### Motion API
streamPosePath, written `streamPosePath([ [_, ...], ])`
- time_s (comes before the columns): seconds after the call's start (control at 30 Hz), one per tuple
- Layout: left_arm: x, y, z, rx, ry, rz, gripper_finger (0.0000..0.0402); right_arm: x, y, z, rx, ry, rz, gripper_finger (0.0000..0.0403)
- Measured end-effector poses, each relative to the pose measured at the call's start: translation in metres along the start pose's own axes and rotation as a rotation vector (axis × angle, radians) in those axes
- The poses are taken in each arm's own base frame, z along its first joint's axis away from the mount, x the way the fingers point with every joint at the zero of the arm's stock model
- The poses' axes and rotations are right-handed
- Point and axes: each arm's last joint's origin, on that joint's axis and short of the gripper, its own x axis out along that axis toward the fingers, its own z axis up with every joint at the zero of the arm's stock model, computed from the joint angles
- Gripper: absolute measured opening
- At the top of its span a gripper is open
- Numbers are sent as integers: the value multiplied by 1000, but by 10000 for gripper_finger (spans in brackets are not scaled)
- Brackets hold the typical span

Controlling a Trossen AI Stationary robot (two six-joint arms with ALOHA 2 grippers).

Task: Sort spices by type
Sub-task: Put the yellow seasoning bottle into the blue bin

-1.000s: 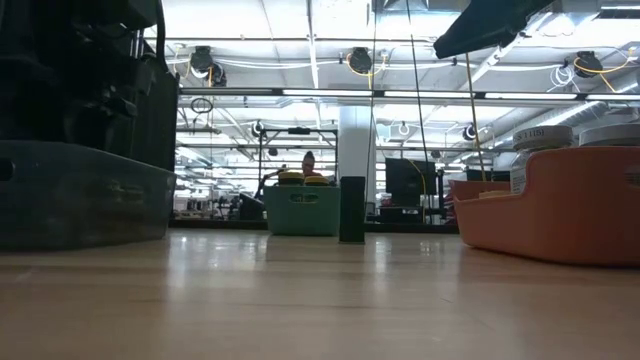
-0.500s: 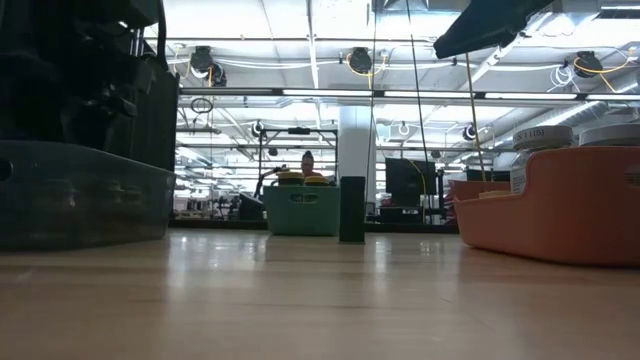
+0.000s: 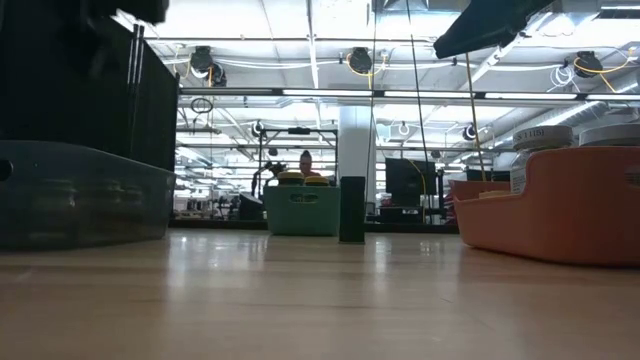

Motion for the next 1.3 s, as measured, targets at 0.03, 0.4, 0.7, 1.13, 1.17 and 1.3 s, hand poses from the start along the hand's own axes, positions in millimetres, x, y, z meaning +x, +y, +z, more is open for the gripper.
streamPosePath([
  [0.03, -1, -5, -1, -55, 23, -28, 279, 0, 0, 0, 0, 0, 0, 203],
  [0.4, 38, -66, -46, -237, 378, 11, 279, 0, 0, 0, -3, -1, 0, 203],
  [0.7, 42, -83, -100, 37, 209, 155, 279, 0, 1, 4, 44, -32, 28, 203],
  [1.13, 46, -86, -139, 15, 212, 251, 279, 0, 3, 9, 61, -68, 63, 203],
  [1.17, 46, -86, -141, 14, 204, 251, 279, 0, 3, 9, 58, -68, 62, 203],
  [1.3, 46, -86, -144, 35, 154, 259, 279, 0, 3, 8, 49, -66, 62, 203],
])
